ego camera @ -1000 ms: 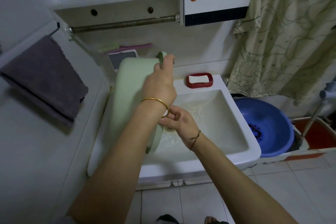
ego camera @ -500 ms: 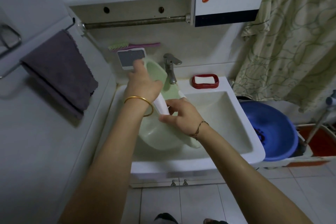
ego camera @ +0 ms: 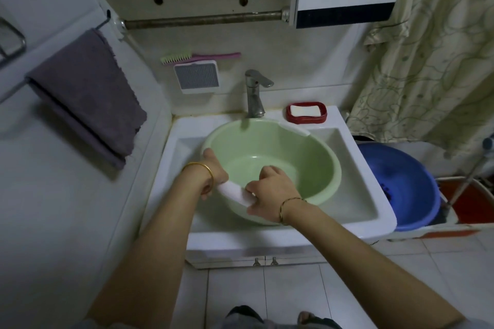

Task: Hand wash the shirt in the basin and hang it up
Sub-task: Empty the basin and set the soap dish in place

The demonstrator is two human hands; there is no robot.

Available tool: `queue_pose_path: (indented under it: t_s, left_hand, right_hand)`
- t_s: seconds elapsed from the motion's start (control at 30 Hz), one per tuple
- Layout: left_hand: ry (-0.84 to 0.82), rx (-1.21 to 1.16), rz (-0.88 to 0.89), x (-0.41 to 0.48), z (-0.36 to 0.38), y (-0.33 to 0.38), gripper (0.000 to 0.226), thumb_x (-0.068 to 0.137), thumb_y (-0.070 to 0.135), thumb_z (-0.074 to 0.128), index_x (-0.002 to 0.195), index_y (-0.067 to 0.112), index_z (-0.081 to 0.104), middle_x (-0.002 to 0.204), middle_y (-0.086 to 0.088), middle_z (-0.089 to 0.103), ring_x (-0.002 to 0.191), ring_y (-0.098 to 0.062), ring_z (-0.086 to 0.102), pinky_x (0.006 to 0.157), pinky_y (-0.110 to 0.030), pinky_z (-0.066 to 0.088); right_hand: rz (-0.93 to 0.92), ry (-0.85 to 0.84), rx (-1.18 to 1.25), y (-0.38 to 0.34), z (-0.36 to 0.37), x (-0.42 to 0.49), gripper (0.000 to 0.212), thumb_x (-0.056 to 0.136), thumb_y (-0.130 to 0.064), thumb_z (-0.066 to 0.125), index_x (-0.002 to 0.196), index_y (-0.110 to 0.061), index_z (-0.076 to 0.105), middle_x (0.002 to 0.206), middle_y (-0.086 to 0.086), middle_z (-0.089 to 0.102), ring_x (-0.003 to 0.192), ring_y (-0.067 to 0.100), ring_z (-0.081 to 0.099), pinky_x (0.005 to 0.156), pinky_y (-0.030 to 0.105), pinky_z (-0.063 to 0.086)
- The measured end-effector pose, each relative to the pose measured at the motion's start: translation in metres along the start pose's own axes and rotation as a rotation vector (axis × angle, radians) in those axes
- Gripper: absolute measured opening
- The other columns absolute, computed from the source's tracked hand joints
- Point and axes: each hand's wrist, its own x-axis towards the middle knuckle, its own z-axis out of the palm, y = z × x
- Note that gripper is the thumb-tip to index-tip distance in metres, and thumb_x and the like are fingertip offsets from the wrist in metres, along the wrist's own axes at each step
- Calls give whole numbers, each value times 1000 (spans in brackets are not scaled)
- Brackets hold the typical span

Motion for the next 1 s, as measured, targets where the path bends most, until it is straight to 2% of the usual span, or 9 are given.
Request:
queue_pose_path:
  t_s: [0.07,0.17,0.27,0.4,0.5,0.57,0.7,0.8,1.0]
  left_hand:
    - [-51,104,-8,6,-1,-4,60,86,11,51,137,8,19,111,-26,53,65,-30,57,52,-35,49]
    - [105,462,50,15,-10,2,58,87,22,51,139,9,29,130,-20,49,111,-36,54,92,-42,47]
    - [319,447,203,21,-17,30,49,91,28,48,136,11,37,136,-17,44,121,-34,47,97,-40,41]
    - [-36,-36,433,41,5,87,43,92,24,53,132,11,45,112,-11,57,86,-24,58,64,-31,52]
    - [-216,-195,394,70,36,127,42,93,19,54,133,10,45,107,-6,53,86,-18,57,55,-26,51]
    - [-162,-211,400,97,52,151,43,91,14,54,132,8,45,108,-7,53,90,-21,56,63,-30,52]
    - [134,42,408,147,64,196,46,87,10,51,132,6,48,133,-18,47,120,-33,48,102,-34,40]
    - [248,127,389,175,65,221,45,88,4,46,132,8,47,134,-16,50,125,-32,43,106,-33,31]
    - [194,166,237,222,72,243,44,90,8,42,134,14,43,133,-11,54,124,-33,46,102,-40,38]
  right_hand:
    - [15,-51,28,1,11,1,34,80,-40,60,109,-24,64,75,-1,45,103,23,43,94,29,29]
    - [52,-158,145,10,10,6,47,81,-54,58,122,-32,57,97,-4,64,107,18,42,94,32,32]
    - [196,-134,431,39,-4,11,46,85,-54,57,123,-27,59,105,-4,68,108,16,50,95,32,41]
    - [425,111,582,115,-23,19,28,89,-26,63,112,-11,67,107,9,69,101,23,63,88,28,45]
    - [636,237,677,182,-32,32,23,90,-15,59,111,-8,66,101,9,70,95,19,62,80,23,43]
    - [762,297,759,229,-26,53,25,90,-12,55,114,-7,63,100,14,69,95,22,62,81,26,45]
    - [887,243,862,296,-11,103,41,90,-13,51,130,-5,52,118,18,59,101,29,57,93,41,47]
    - [932,189,962,315,0,136,45,94,-18,47,137,-6,44,130,19,52,94,28,53,86,47,53]
    - [956,56,868,334,6,166,17,98,-24,37,94,-10,45,95,14,49,82,28,52,78,40,54]
